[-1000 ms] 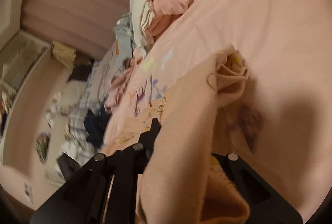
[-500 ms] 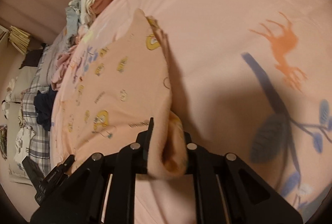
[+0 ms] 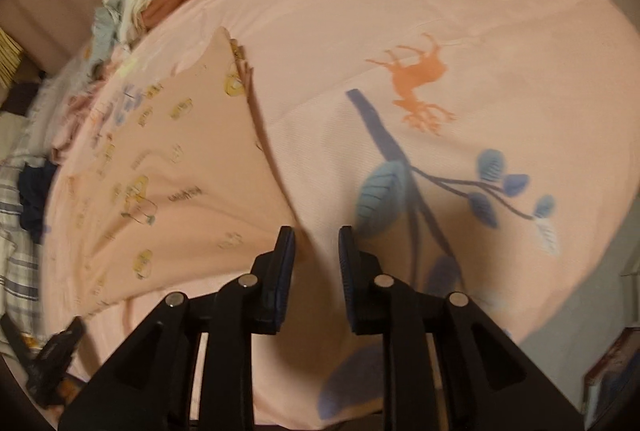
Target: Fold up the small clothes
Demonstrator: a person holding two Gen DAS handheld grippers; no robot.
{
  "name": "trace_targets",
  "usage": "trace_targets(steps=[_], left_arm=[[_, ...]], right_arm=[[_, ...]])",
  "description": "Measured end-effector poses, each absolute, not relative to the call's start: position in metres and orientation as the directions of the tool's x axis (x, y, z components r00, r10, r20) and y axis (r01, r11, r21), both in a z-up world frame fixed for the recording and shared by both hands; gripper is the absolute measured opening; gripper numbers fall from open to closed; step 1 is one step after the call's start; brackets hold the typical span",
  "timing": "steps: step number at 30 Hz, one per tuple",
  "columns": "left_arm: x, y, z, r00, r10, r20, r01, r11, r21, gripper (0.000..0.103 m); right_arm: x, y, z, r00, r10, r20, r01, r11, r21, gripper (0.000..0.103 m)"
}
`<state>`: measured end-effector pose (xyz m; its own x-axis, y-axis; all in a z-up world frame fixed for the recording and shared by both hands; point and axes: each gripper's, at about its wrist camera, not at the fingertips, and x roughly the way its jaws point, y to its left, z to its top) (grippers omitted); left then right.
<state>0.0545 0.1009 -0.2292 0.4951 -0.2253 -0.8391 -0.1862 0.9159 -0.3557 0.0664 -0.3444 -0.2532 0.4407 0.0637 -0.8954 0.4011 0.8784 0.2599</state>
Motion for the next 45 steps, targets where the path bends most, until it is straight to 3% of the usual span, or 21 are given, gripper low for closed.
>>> trace_targets(steps=[2,6,12,18,23,27,34,45], left_arm=[[0.049,0.101,-0.223,0.502,-0.267,-0.823,-0.163,0.905,-0.393,0.017],[0.046,0.1,-0.218,0.495,-0.337,-0.801,-0.161,0.87,-0.465,0.047],[0.062,0.082,-0.238,0.44,-0.508,-0.74,-0.161,0.766,-0.622,0.048],[0.077,0.083,-0.255,0.476,-0.553,-0.684,-0.239,0.667,-0.706,0.048],[0.084,0.085,-0.254,0.477,-0.546,-0.688,-0.246,0.669,-0.701,0.048],[0.088,0.082,-0.253,0.497,-0.507,-0.704,-0.247,0.696,-0.675,0.048],[0.094,0.055,-0.245,0.512,-0.341,-0.788,-0.206,0.842,-0.498,0.048],[0.102,0.035,-0.245,0.579,-0.113,-0.807,-0.17,0.952,-0.255,0.013]], right_arm=[[0.066,-0.339,-0.25,0.412,-0.012,-0.911,0.405,0.898,0.171,0.024],[0.06,-0.333,-0.23,0.453,0.023,-0.891,0.357,0.911,0.205,0.026],[0.055,-0.314,-0.195,0.533,0.022,-0.846,0.297,0.931,0.211,0.033],[0.045,-0.287,-0.201,0.522,0.083,-0.849,0.217,0.95,0.226,0.035],[0.048,-0.276,-0.207,0.497,0.05,-0.866,0.207,0.963,0.174,0.036],[0.054,-0.274,-0.209,0.495,0.088,-0.864,0.195,0.958,0.209,0.036],[0.072,-0.253,-0.216,0.483,0.089,-0.871,0.154,0.971,0.184,0.036],[0.1,-0.228,-0.226,0.458,0.067,-0.886,0.105,0.986,0.129,0.036]])
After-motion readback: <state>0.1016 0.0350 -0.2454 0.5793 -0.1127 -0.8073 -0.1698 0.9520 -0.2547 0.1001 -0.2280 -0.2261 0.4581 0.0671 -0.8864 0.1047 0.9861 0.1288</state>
